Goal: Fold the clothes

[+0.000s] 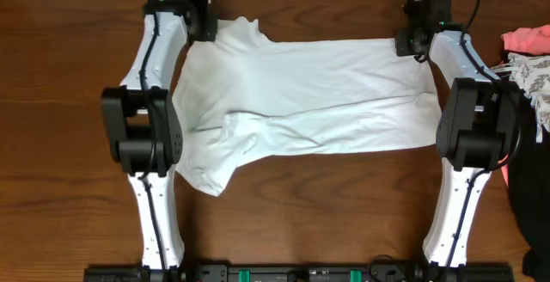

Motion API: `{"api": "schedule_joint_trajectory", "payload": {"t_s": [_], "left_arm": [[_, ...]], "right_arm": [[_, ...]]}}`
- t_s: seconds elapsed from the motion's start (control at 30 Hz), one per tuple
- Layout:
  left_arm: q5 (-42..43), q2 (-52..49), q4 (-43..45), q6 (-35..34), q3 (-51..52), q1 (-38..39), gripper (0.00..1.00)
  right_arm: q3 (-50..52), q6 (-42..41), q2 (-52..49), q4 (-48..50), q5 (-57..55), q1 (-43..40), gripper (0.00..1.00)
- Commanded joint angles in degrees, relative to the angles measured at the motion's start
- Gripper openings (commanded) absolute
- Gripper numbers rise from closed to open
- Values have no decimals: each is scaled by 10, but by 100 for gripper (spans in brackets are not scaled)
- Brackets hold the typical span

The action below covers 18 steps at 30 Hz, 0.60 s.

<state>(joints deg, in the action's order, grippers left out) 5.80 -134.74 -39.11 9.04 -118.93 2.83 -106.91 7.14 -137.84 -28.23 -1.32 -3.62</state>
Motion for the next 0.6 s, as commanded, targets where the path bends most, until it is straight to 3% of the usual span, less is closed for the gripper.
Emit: {"api": "schedule_joint_trajectory", "payload": {"t_s": [0.0,0.57], "left_arm": [[-9,12,-14,1,2,-4,6],[-9,54,-125,-13,2,-7,6]], "right_arm": [[-2,9,33,-14,-10,-1,1],[-2,37,122,-135,-9,-1,1]]}}
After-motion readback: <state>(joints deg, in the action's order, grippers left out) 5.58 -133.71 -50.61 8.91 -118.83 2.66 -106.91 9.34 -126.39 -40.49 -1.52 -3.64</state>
